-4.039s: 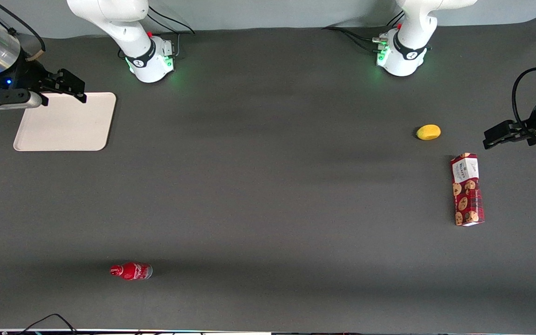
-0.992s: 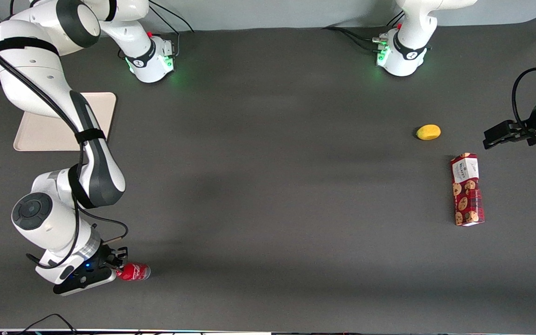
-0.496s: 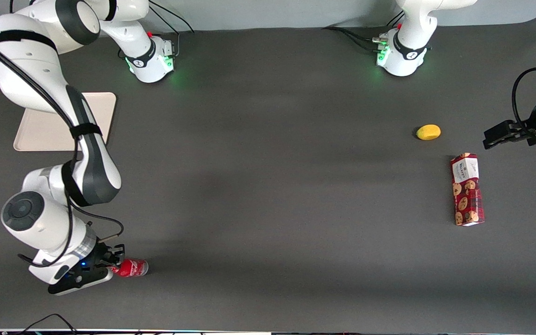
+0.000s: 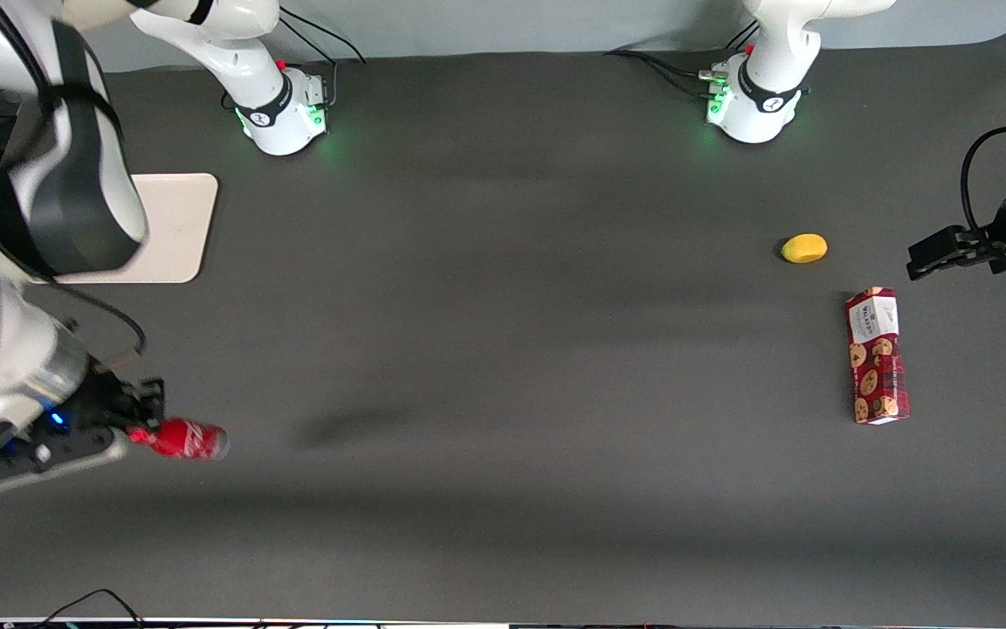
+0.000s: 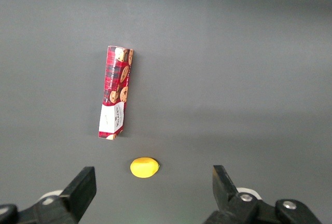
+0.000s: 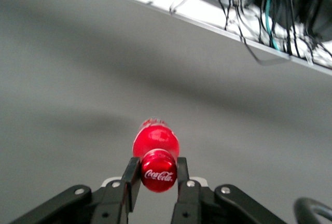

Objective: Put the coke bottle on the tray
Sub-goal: 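Lift the bottle with the right gripper and carry it to the white tray, then lower the bottle onto the tray and open the right gripper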

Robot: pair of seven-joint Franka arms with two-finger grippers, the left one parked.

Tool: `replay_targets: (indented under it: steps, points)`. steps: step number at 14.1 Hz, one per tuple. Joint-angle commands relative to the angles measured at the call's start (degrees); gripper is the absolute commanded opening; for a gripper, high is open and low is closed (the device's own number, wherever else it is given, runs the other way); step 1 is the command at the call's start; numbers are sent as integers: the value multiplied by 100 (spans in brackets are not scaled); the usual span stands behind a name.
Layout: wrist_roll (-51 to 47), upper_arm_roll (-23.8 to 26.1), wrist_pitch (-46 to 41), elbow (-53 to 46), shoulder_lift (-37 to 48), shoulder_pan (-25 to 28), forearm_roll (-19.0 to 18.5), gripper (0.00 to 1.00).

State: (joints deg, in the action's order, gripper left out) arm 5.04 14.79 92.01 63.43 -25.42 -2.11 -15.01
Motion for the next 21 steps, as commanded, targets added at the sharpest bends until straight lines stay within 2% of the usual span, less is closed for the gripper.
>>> replay_targets:
  steps: [1, 2, 4, 8, 11, 14, 17, 20, 21]
  points:
    - [469, -81, -1111, 249, 948, -122, 296, 4]
    - [715, -168, -1445, 310, 1194, -184, 305, 4]
    - [1320, -659, -1817, 704, 1757, -184, 340, 4]
    - [2639, -1968, -1530, 2196, 2865, -175, 332, 3]
    - [3255, -2865, -189, 4048, 3708, -210, 244, 1]
    - [4054, -3332, 1210, 5562, 4097, -692, 217, 1]
    - [4661, -3990, 2187, 6373, 4263, -791, 25, 0]
    - [5566, -4851, 3048, 6927, 4247, -791, 6, 0]
    - [5752, -4993, 3225, 7033, 4247, -808, 6, 0]
